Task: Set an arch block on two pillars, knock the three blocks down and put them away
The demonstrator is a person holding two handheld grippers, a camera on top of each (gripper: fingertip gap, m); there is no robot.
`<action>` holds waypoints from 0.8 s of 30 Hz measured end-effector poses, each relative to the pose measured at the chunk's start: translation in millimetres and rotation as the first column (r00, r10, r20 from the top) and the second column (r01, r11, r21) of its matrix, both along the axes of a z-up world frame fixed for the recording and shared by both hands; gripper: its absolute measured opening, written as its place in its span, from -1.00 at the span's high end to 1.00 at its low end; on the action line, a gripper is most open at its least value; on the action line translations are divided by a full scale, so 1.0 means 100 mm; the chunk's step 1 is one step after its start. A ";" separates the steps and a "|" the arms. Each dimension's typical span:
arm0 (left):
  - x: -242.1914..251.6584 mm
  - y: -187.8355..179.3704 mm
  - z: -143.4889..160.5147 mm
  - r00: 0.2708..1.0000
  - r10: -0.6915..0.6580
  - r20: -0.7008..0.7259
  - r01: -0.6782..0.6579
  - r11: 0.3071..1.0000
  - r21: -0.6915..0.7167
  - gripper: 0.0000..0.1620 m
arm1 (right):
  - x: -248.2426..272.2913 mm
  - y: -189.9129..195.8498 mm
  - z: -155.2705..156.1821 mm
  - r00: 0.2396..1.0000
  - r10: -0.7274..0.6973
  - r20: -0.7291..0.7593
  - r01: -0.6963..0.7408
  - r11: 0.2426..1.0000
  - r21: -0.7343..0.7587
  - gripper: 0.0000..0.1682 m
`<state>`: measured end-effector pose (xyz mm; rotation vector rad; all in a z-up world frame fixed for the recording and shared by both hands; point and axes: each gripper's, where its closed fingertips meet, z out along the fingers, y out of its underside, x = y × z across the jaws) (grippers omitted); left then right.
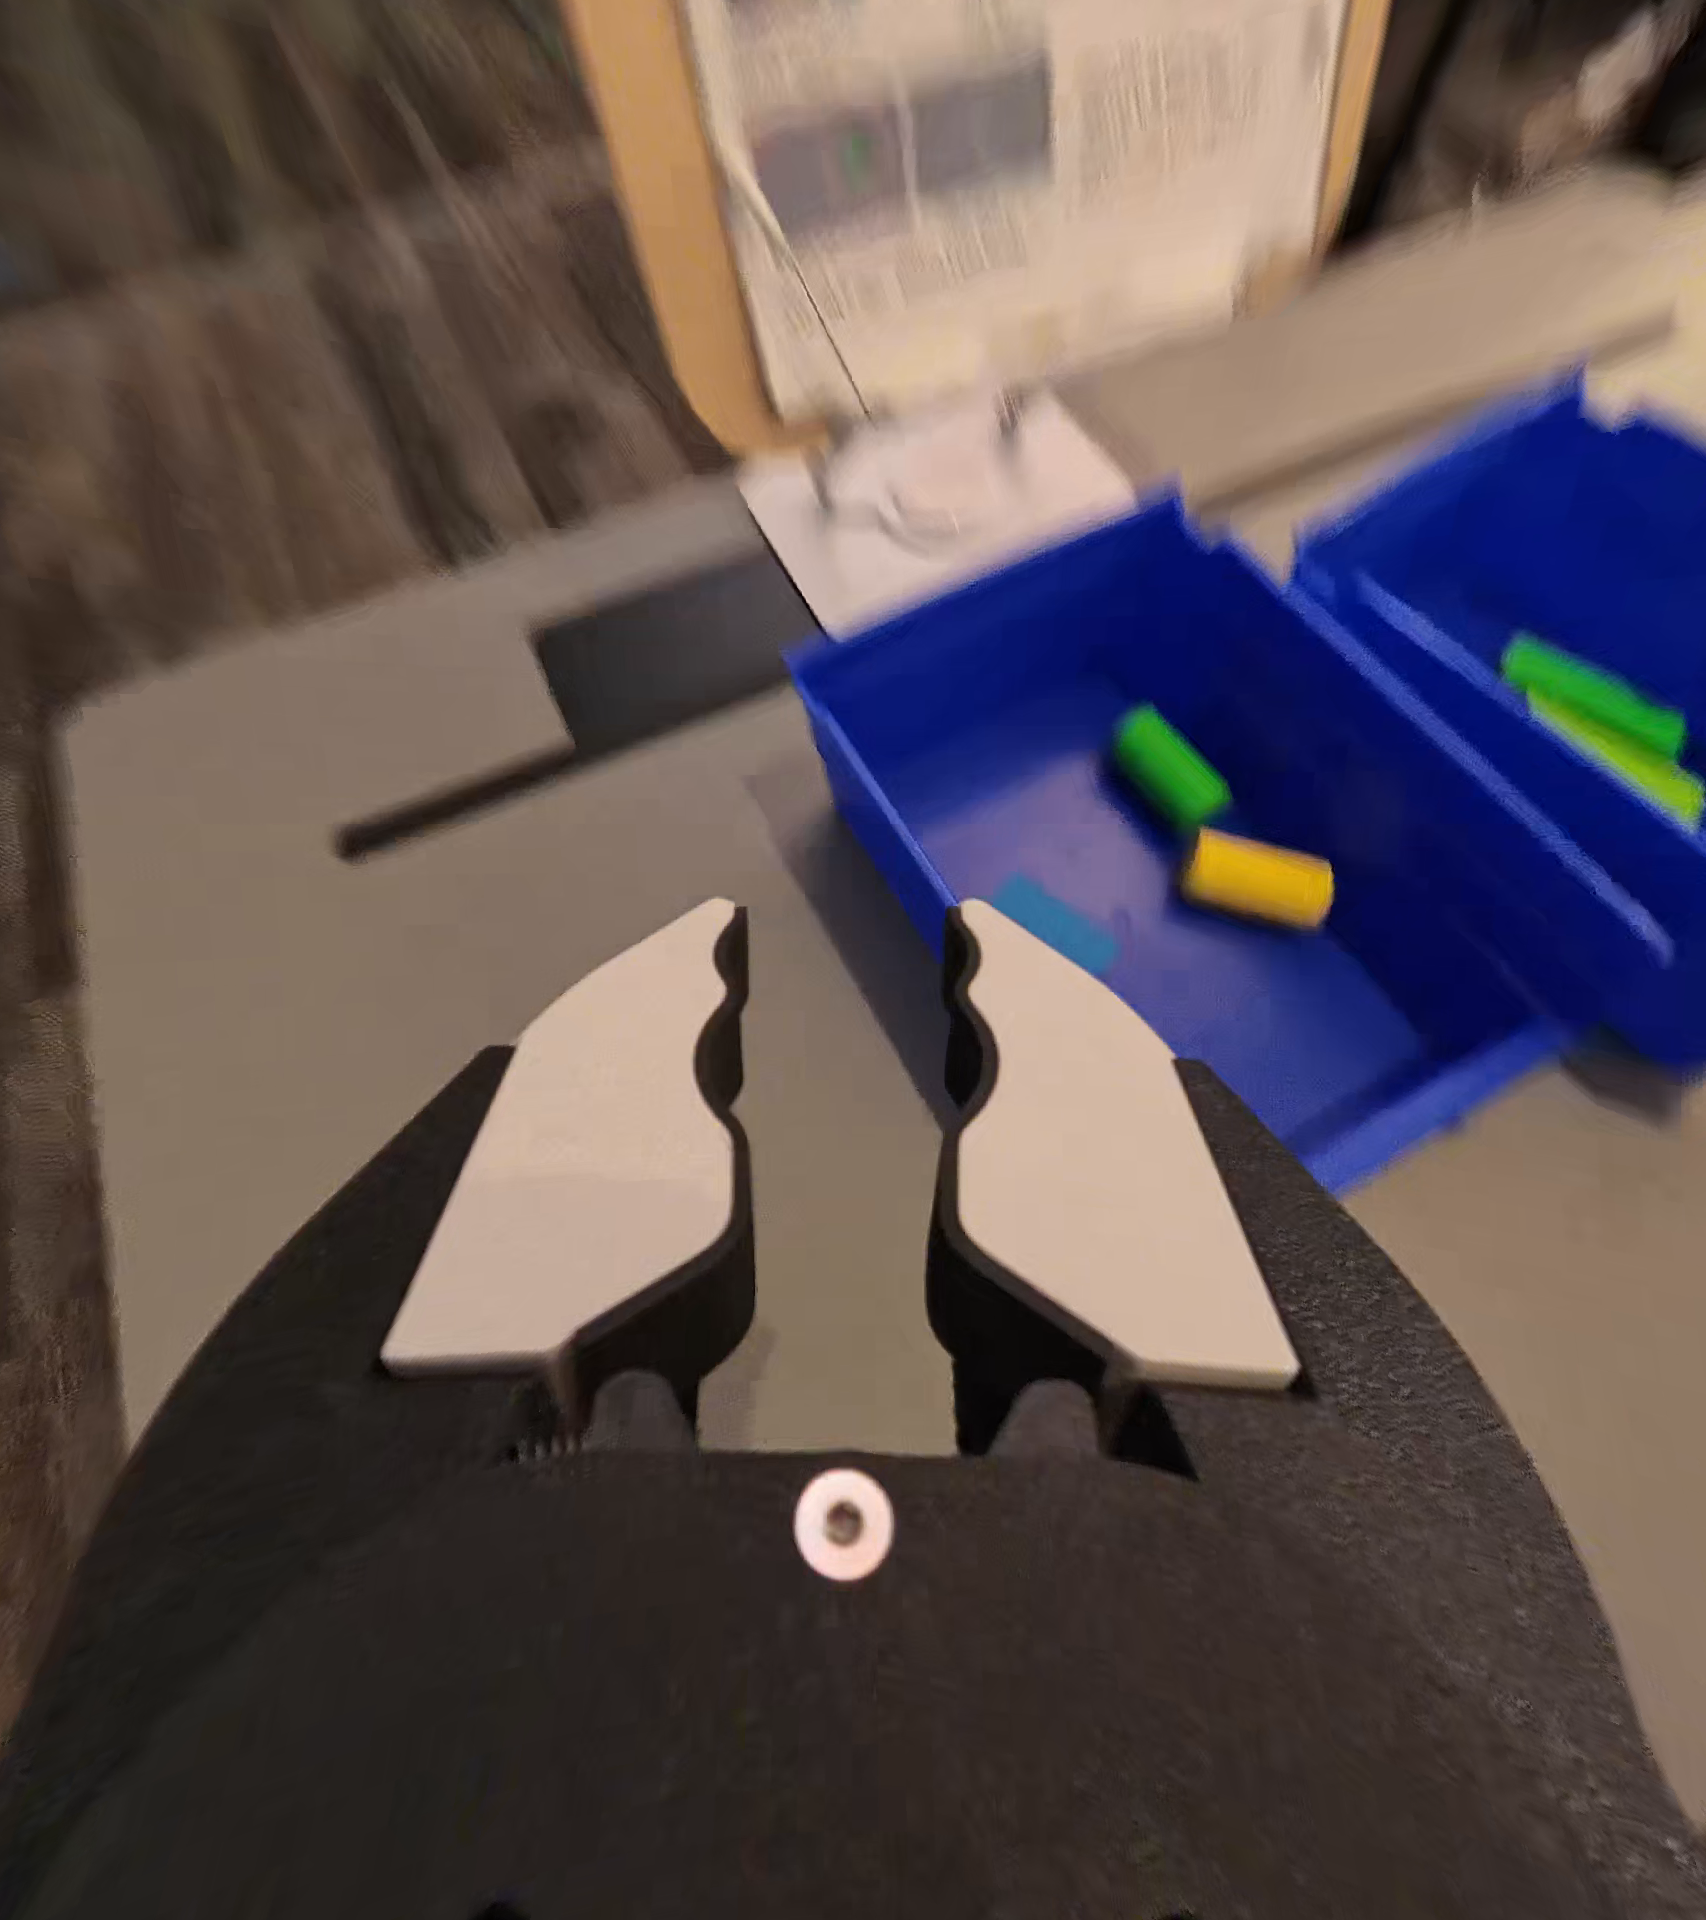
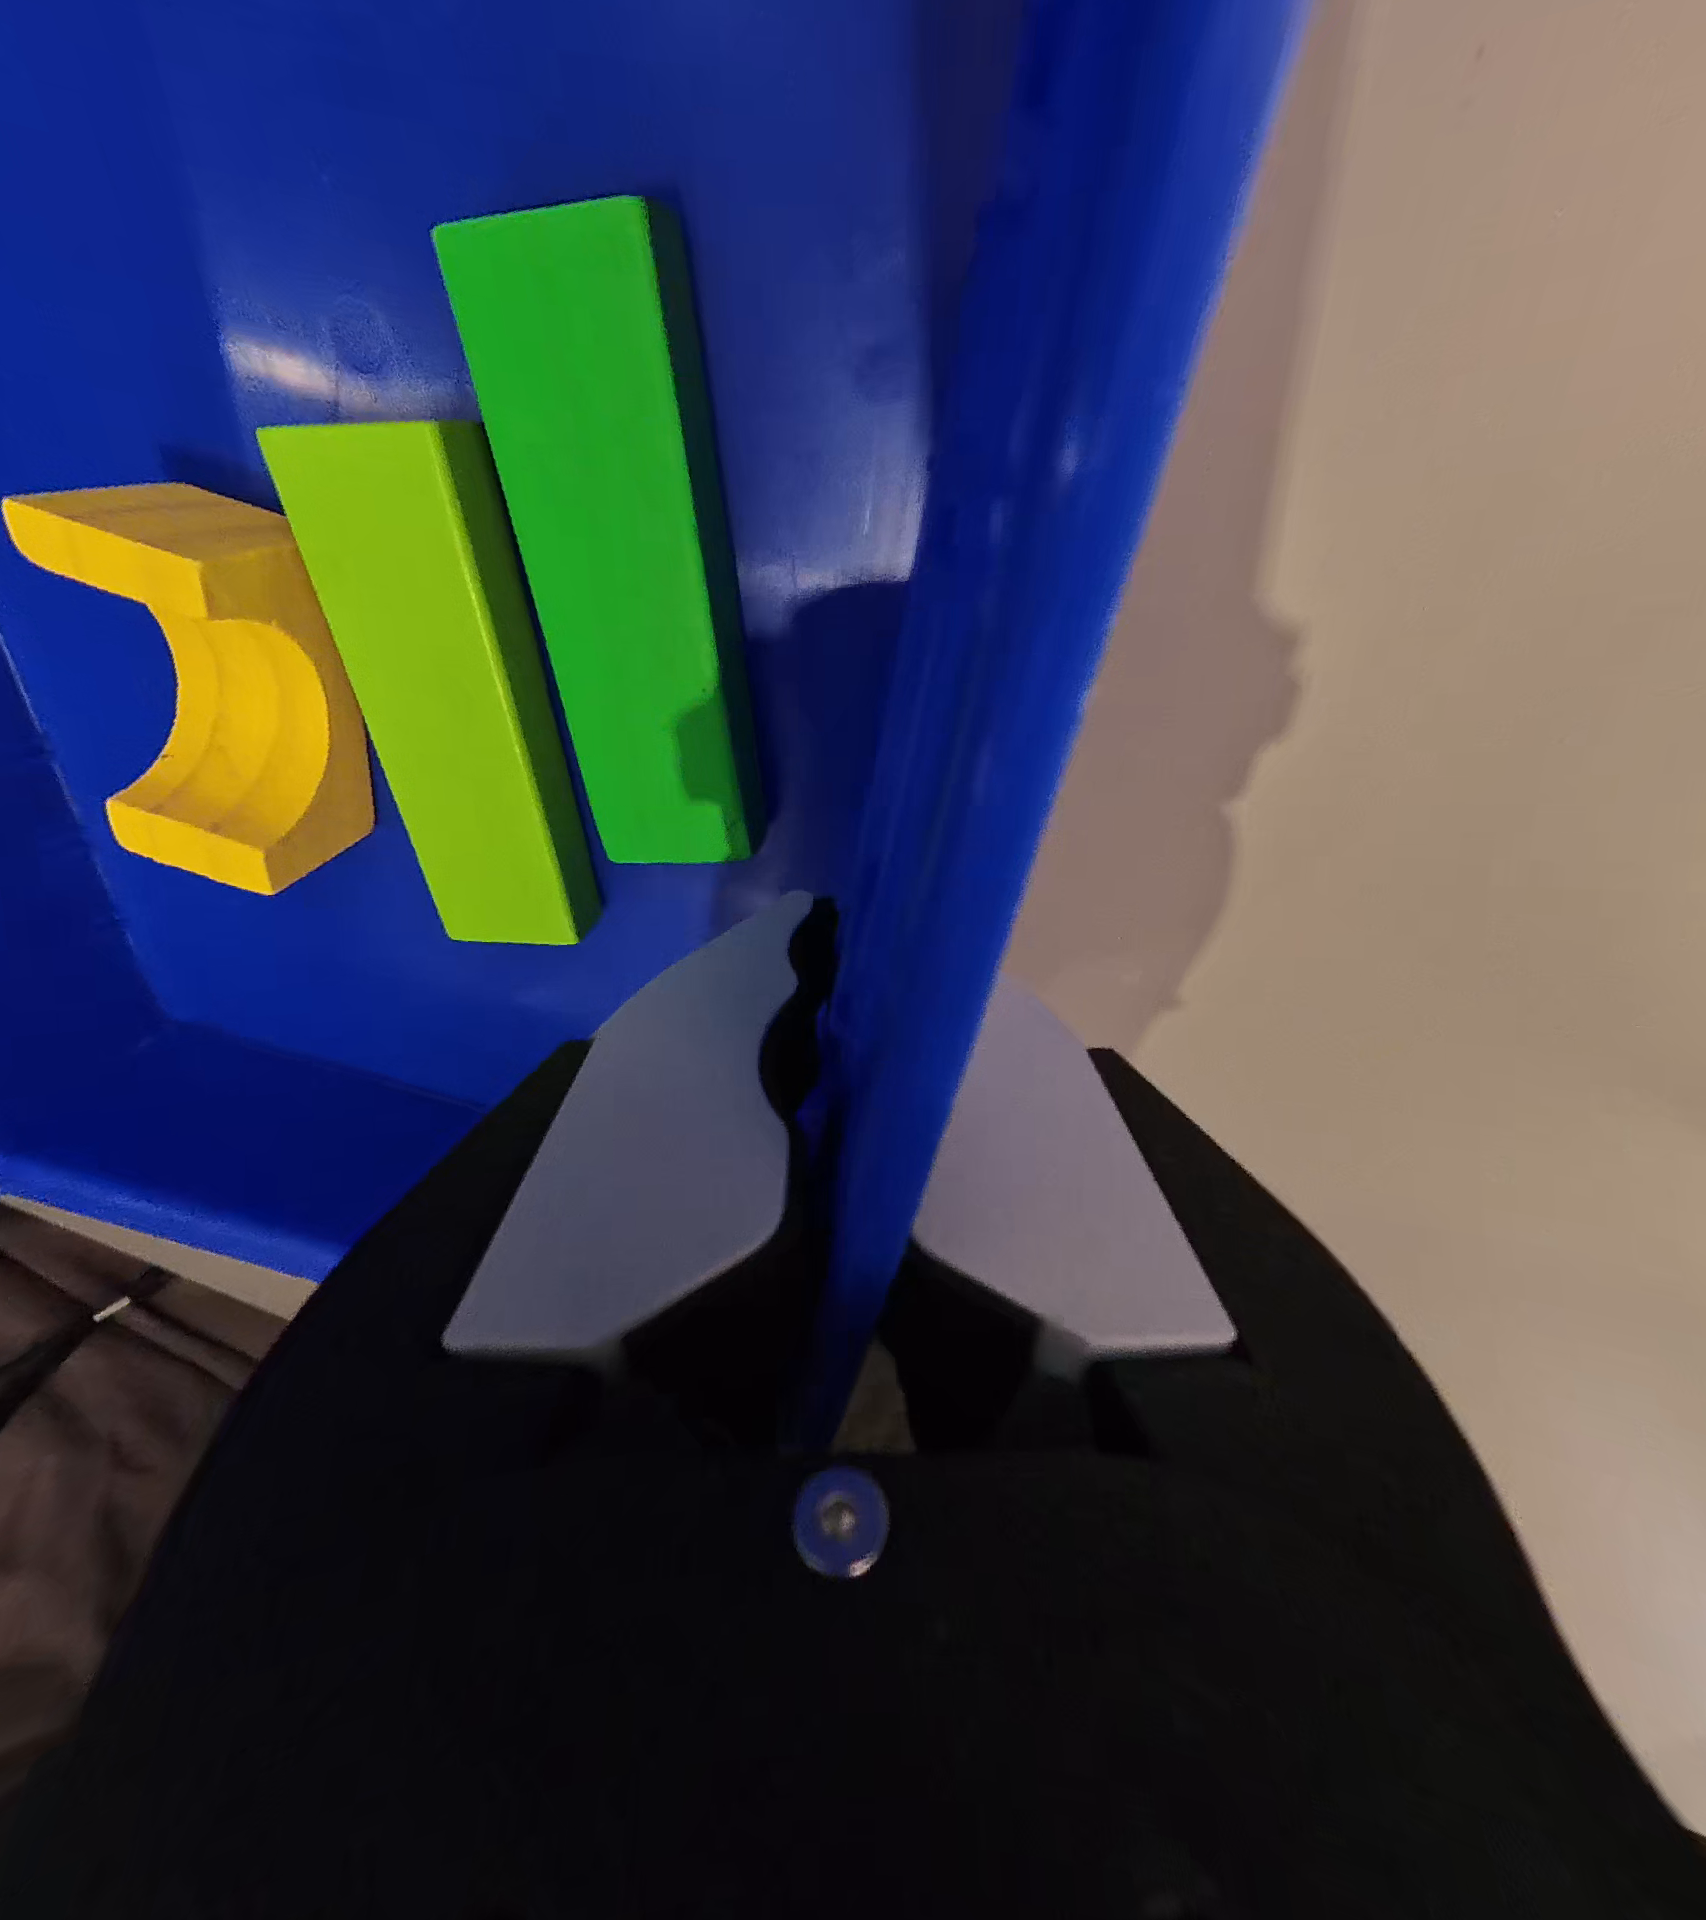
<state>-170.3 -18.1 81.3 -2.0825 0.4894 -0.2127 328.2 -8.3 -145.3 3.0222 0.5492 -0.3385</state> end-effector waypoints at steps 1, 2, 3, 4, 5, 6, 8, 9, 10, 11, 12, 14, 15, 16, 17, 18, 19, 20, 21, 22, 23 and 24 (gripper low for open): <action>-0.11 -0.04 0.20 0.998 0.037 0.047 -0.041 0.995 0.095 0.56 | 0.02 -0.04 0.02 1.000 0.000 0.002 0.000 1.000 -0.006 0.93; -0.18 -0.11 0.36 0.994 0.049 0.101 -0.066 0.983 0.170 0.56 | 0.04 -0.08 0.05 1.000 -0.001 0.004 0.001 1.000 -0.014 0.93; -0.23 -0.18 0.47 0.989 0.037 0.146 -0.070 0.971 0.228 0.57 | 0.06 -0.12 0.08 1.000 -0.007 0.008 0.007 1.000 -0.020 0.93; -0.25 -0.26 0.54 0.985 0.006 0.174 -0.054 0.962 0.269 0.57 | 0.08 -0.14 0.14 1.000 -0.014 0.014 0.014 1.000 -0.019 0.93; -0.26 -0.34 0.59 0.982 -0.030 0.187 -0.027 0.955 0.295 0.56 | 0.10 -0.15 0.22 1.000 -0.018 0.021 0.018 1.000 -0.010 0.93; -0.28 -0.39 0.61 0.979 -0.051 0.197 -0.012 0.952 0.305 0.56 | 0.11 -0.15 0.32 0.999 -0.023 0.028 0.023 1.000 0.006 0.93; -0.34 -0.45 0.58 0.976 -0.058 0.208 -0.003 0.959 0.283 0.56 | 0.08 -0.13 0.57 0.999 -0.034 0.039 0.032 0.999 0.034 0.93; -0.38 -0.46 0.54 0.978 -0.050 0.205 -0.007 0.964 0.266 0.56 | 0.03 -0.12 0.70 0.998 -0.035 0.047 0.033 0.998 0.045 0.93; -0.42 -0.46 0.51 0.980 -0.035 0.195 -0.015 0.968 0.250 0.56 | -0.04 -0.10 0.85 0.998 -0.033 0.061 0.029 0.998 0.058 0.93; -0.46 -0.46 0.48 0.983 -0.015 0.185 -0.030 0.971 0.236 0.55 | -0.13 -0.07 1.00 0.997 -0.023 0.078 0.017 0.997 0.071 0.93; -0.51 -0.45 0.45 0.985 0.004 0.173 -0.044 0.973 0.226 0.54 | -0.25 -0.03 1.15 0.995 -0.002 0.098 -0.006 0.996 0.084 0.93; -0.56 -0.43 0.45 0.986 0.032 0.164 -0.069 0.971 0.230 0.55 | -0.56 0.07 1.40 0.990 0.052 0.129 -0.065 0.993 0.100 0.93; -0.58 -0.42 0.46 0.984 0.038 0.172 -0.078 0.969 0.234 0.56 | -0.76 0.11 1.50 0.987 0.085 0.135 -0.099 0.990 0.099 0.93; -0.61 -0.42 0.45 0.981 0.046 0.187 -0.089 0.970 0.227 0.56 | -0.99 0.15 1.58 0.983 0.122 0.136 -0.135 0.986 0.094 0.93; -0.64 -0.42 0.43 0.978 0.057 0.198 -0.100 0.972 0.211 0.54 | -1.25 0.19 1.64 0.979 0.159 0.128 -0.171 0.981 0.088 0.93; -0.70 -0.42 0.40 0.976 0.075 0.203 -0.115 0.975 0.192 0.49 | -1.52 0.22 1.67 0.973 0.200 0.113 -0.210 0.975 0.079 0.93; -0.79 -0.43 0.37 0.973 0.101 0.206 -0.138 0.975 0.174 0.43 | -1.82 0.25 1.69 0.965 0.244 0.096 -0.251 0.965 0.072 0.93; -0.89 -0.45 0.34 0.967 0.139 0.211 -0.174 0.972 0.156 0.38 | -2.12 0.27 1.70 0.955 0.286 0.075 -0.291 0.954 0.069 0.94; -1.01 -0.47 0.33 0.955 0.188 0.229 -0.223 0.964 0.142 0.32 | -2.44 0.29 1.69 0.943 0.330 0.054 -0.333 0.940 0.068 0.93; -1.12 -0.50 0.35 0.937 0.234 0.260 -0.276 0.951 0.138 0.27 | -2.76 0.30 1.68 0.929 0.370 0.032 -0.371 0.926 0.071 0.93; -1.22 -0.53 0.41 0.916 0.265 0.301 -0.320 0.936 0.148 0.26 | -3.08 0.30 1.66 0.913 0.408 0.008 -0.408 0.910 0.075 0.93; -1.28 -0.58 0.48 0.897 0.275 0.347 -0.349 0.921 0.172 0.25 | -3.39 0.28 1.63 0.896 0.444 -0.017 -0.442 0.894 0.078 0.93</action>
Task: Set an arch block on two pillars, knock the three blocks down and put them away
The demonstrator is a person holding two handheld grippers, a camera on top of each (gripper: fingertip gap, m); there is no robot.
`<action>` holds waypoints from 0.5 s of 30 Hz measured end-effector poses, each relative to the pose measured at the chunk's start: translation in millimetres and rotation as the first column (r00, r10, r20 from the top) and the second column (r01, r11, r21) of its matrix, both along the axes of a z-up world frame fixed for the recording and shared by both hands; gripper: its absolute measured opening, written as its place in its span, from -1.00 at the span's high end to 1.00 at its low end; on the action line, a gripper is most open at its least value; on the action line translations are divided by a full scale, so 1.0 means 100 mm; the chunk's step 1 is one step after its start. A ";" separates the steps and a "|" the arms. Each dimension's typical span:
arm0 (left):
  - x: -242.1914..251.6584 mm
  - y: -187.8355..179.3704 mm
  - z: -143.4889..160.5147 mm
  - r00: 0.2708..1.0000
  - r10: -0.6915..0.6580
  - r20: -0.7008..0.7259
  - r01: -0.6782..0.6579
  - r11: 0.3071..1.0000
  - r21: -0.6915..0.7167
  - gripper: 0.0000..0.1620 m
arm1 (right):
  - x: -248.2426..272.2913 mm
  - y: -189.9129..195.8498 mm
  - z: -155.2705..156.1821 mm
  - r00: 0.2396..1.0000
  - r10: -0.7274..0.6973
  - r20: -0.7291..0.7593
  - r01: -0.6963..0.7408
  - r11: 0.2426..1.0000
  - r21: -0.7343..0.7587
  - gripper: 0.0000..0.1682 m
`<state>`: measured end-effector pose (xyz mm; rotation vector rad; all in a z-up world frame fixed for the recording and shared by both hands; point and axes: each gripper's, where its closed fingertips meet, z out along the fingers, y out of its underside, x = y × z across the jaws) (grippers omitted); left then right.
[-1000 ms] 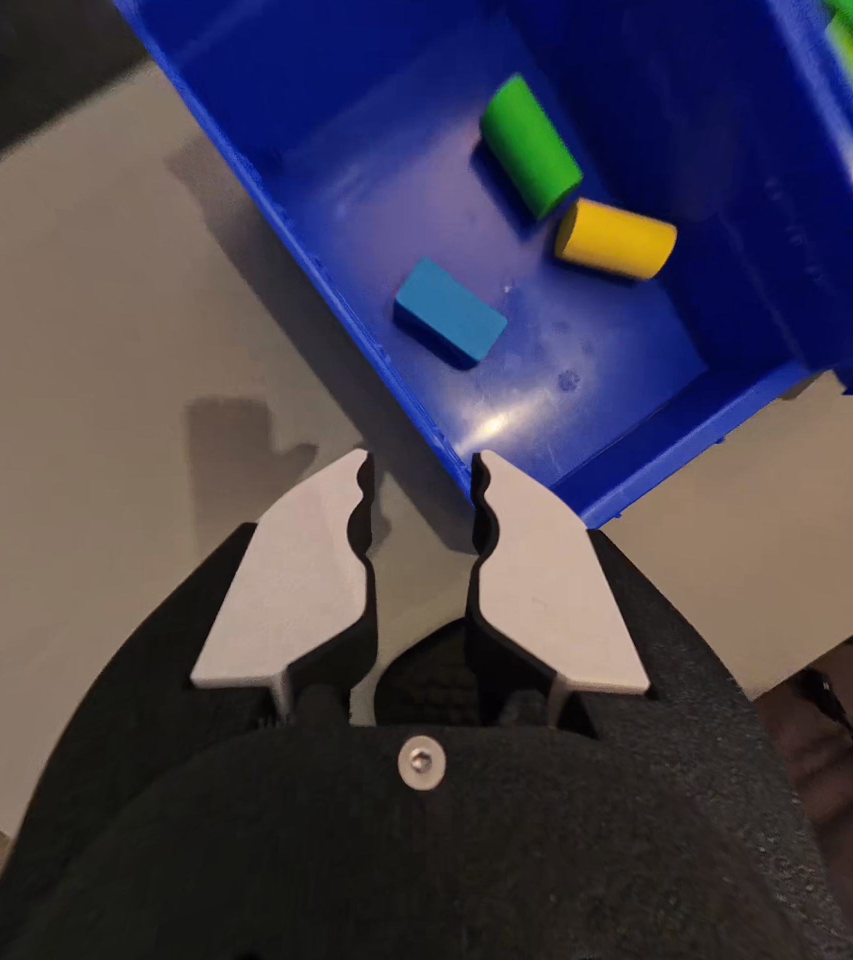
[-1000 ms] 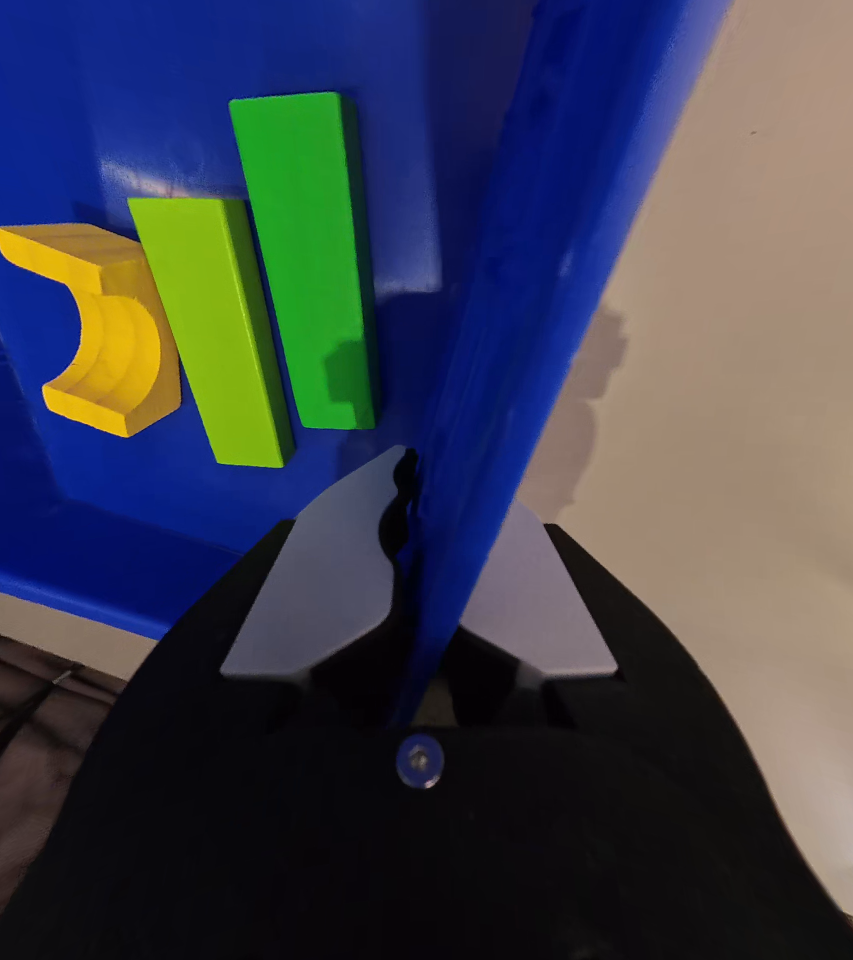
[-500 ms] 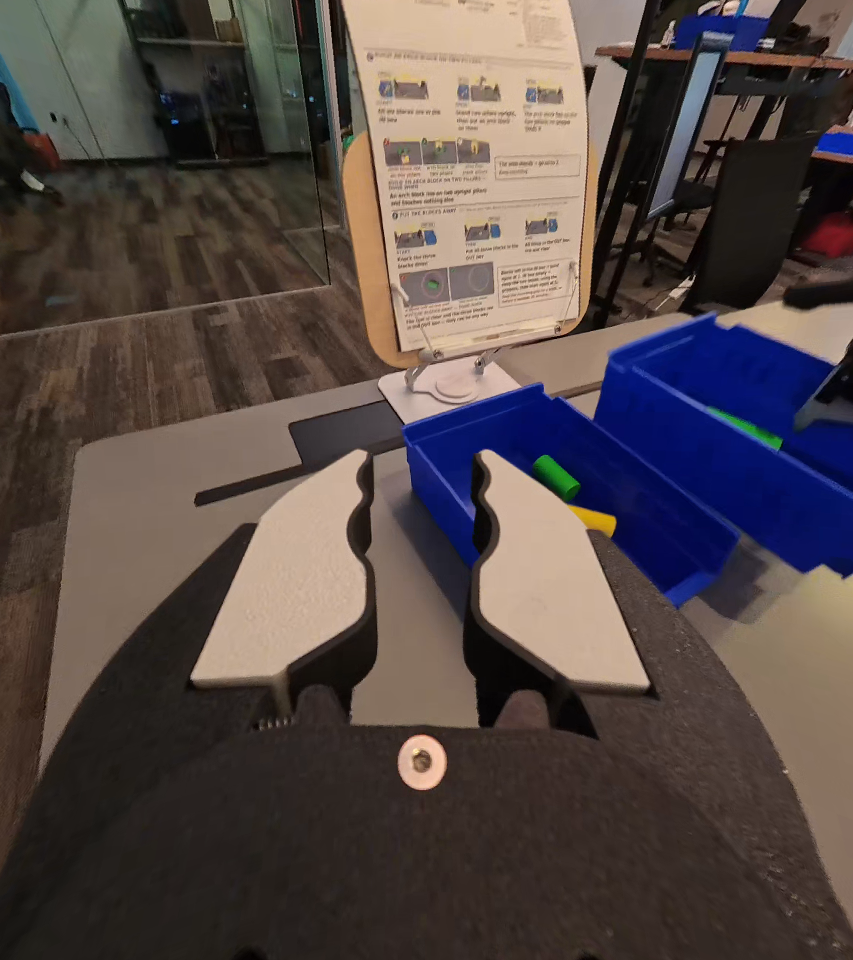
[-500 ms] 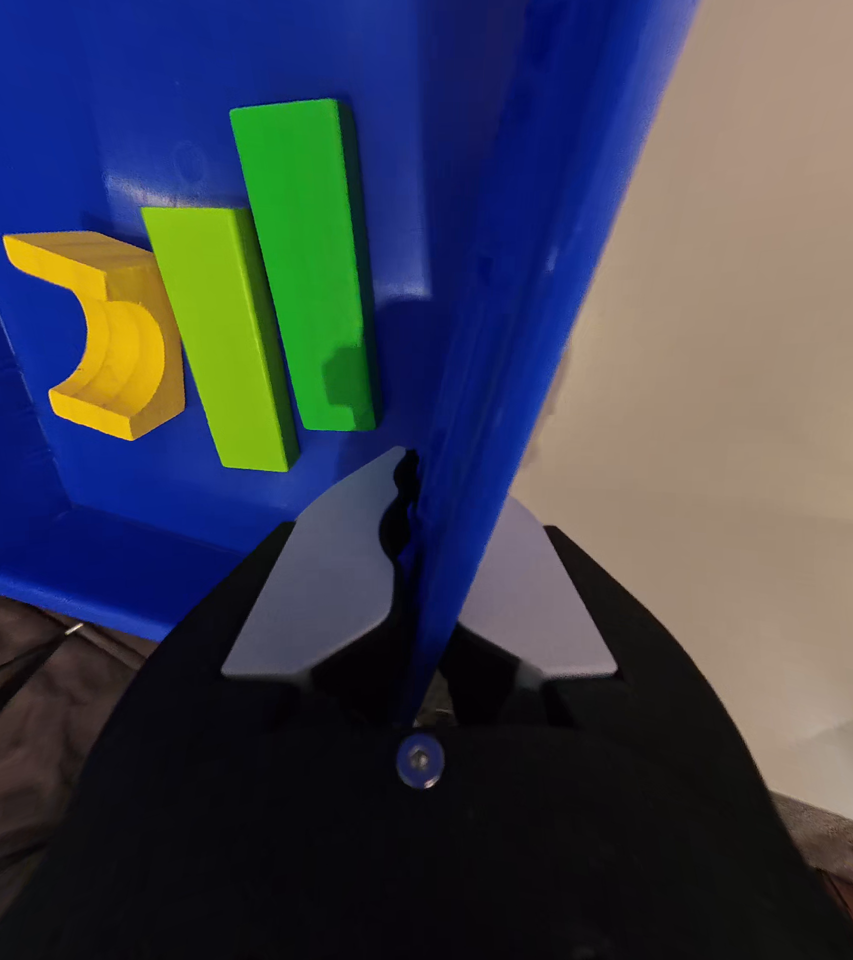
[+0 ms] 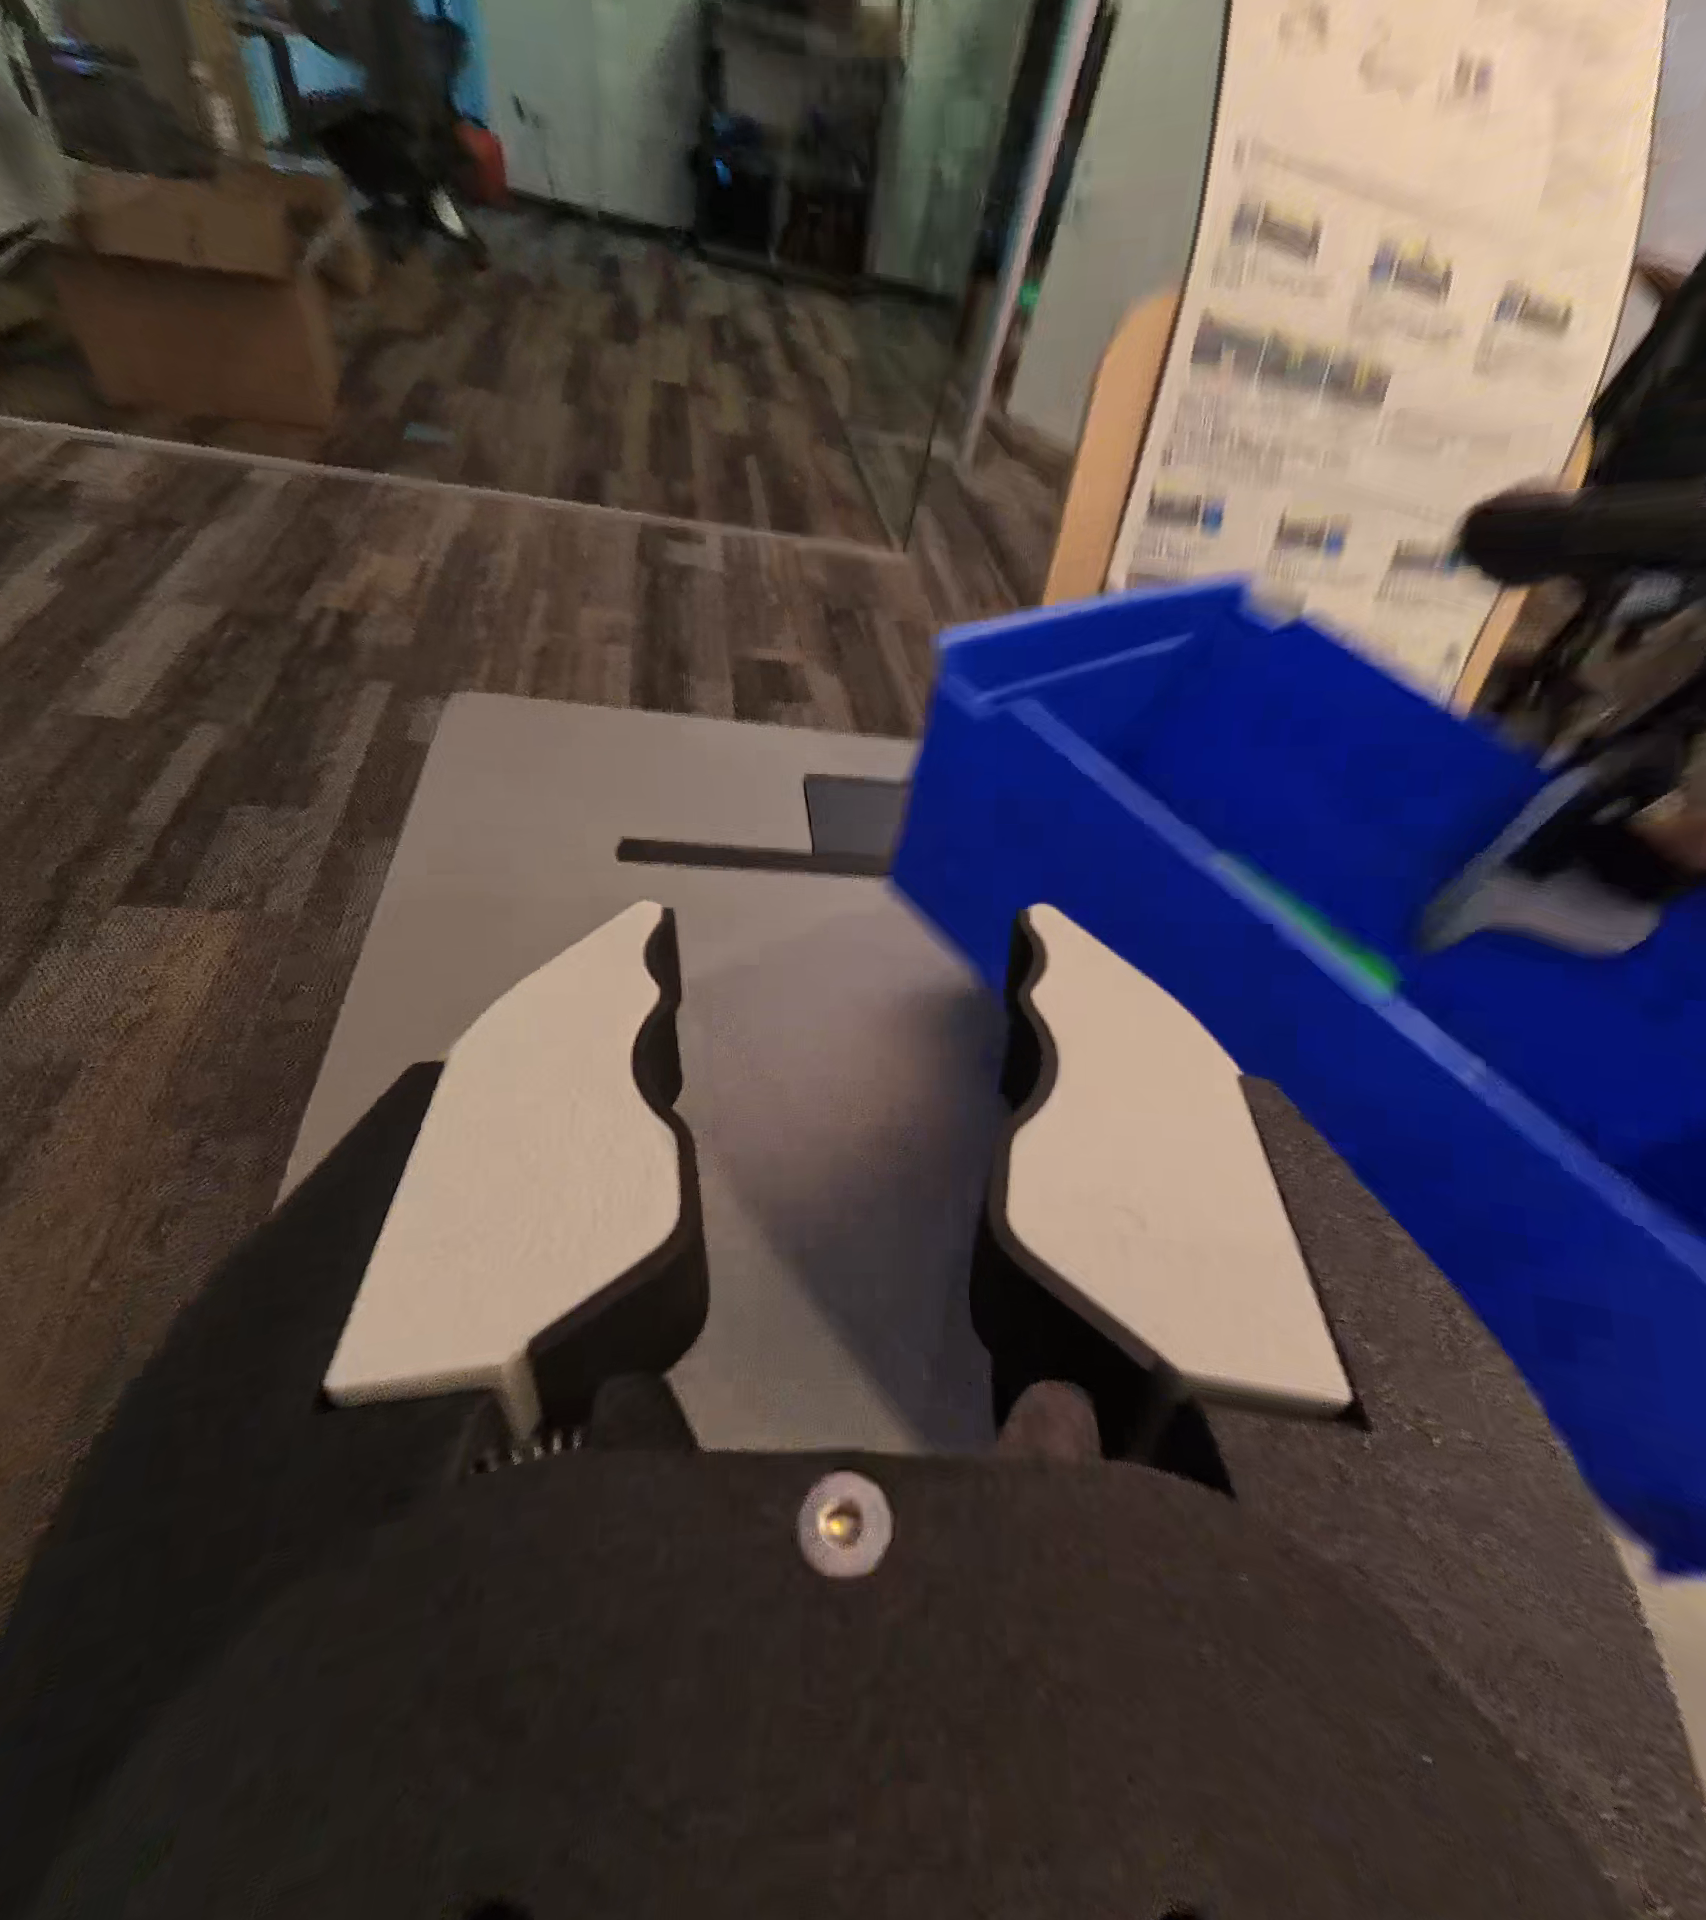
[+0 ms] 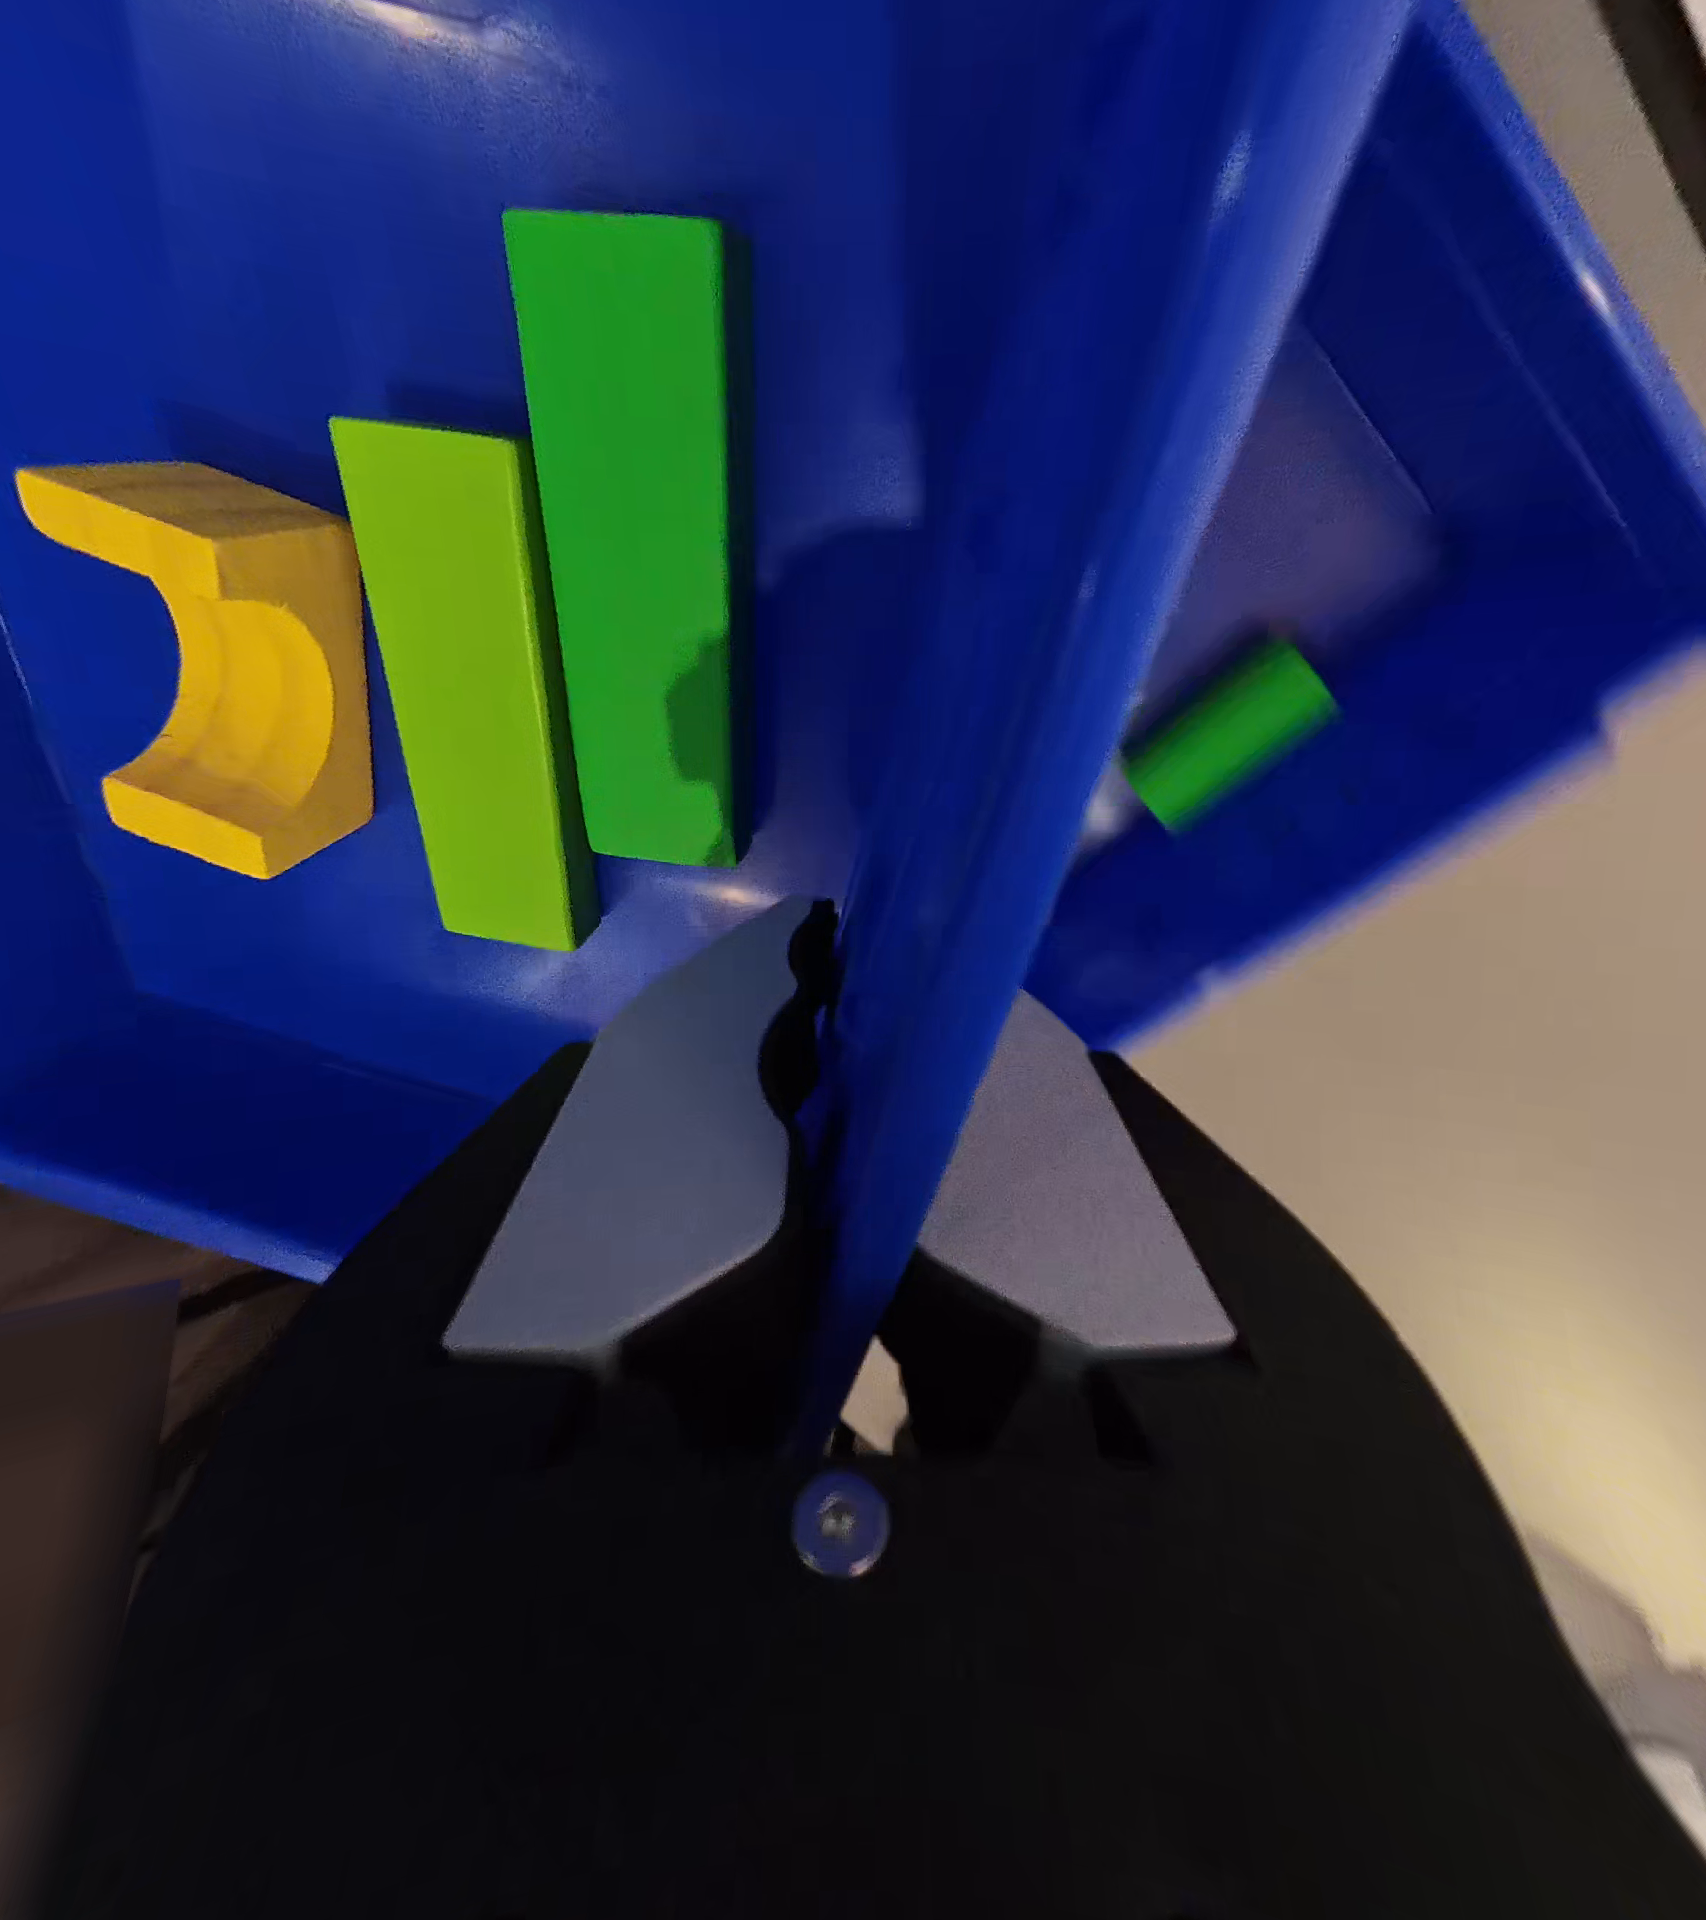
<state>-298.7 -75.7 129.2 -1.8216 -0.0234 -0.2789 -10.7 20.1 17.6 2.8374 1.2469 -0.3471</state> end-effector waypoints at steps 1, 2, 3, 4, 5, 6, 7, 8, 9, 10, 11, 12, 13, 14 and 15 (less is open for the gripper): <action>-0.05 -0.05 0.07 0.999 0.017 0.037 -0.019 0.999 0.041 0.25 | -0.30 -0.02 -0.04 0.999 0.037 -0.028 -0.037 0.999 -0.006 0.92; -0.11 -0.10 0.12 0.997 0.035 0.071 -0.040 0.997 0.067 0.24 | -0.59 -0.05 -0.08 0.996 0.072 -0.057 -0.073 0.997 -0.013 0.93; -0.17 -0.15 0.14 0.994 0.058 0.093 -0.064 0.996 0.068 0.23 | -0.85 -0.07 -0.13 0.991 0.102 -0.088 -0.104 0.994 -0.020 0.93; -0.21 -0.21 0.13 0.992 0.080 0.100 -0.086 0.995 0.051 0.24 | -1.08 -0.10 -0.18 0.986 0.121 -0.114 -0.125 0.992 -0.033 0.93; -0.24 -0.27 0.12 0.990 0.106 0.091 -0.110 0.993 0.035 0.24 | -1.29 -0.13 -0.23 0.982 0.138 -0.133 -0.145 0.988 -0.045 0.93; -0.28 -0.32 0.14 0.988 0.138 0.074 -0.141 0.989 0.038 0.21 | -1.48 -0.15 -0.27 0.977 0.151 -0.149 -0.160 0.986 -0.055 0.93; -0.30 -0.36 0.18 0.985 0.165 0.057 -0.169 0.984 0.056 0.20 | -1.65 -0.18 -0.33 0.975 0.154 -0.158 -0.167 0.984 -0.067 0.93; -0.29 -0.38 0.22 0.983 0.178 0.047 -0.181 0.981 0.075 0.20 | -1.79 -0.20 -0.38 0.974 0.156 -0.165 -0.171 0.982 -0.083 0.92; -0.26 -0.39 0.25 0.984 0.172 0.042 -0.175 0.980 0.090 0.20 | -1.91 -0.23 -0.44 0.973 0.153 -0.170 -0.172 0.980 -0.101 0.93; -0.21 -0.38 0.27 0.987 0.154 0.036 -0.157 0.983 0.098 0.19 | -2.01 -0.25 -0.52 0.974 0.149 -0.169 -0.170 0.978 -0.118 0.93; -0.16 -0.36 0.27 0.990 0.136 0.026 -0.138 0.986 0.094 0.20 | -2.10 -0.26 -0.60 0.976 0.143 -0.165 -0.165 0.978 -0.131 0.92; -0.13 -0.32 0.23 0.992 0.126 0.014 -0.127 0.989 0.075 0.19 | -2.16 -0.26 -0.69 0.978 0.137 -0.159 -0.160 0.978 -0.137 0.92; -0.11 -0.28 0.18 0.993 0.119 0.000 -0.119 0.992 0.047 0.19 | -2.21 -0.25 -0.79 0.981 0.130 -0.144 -0.150 0.979 -0.138 0.92; -0.11 -0.24 0.11 0.994 0.110 -0.016 -0.110 0.994 0.015 0.17 | -2.23 -0.23 -0.89 0.984 0.122 -0.130 -0.140 0.981 -0.135 0.92; -0.11 -0.21 0.06 0.994 0.105 -0.026 -0.106 0.994 -0.015 0.15 | -2.24 -0.19 -1.01 0.987 0.110 -0.113 -0.124 0.984 -0.129 0.92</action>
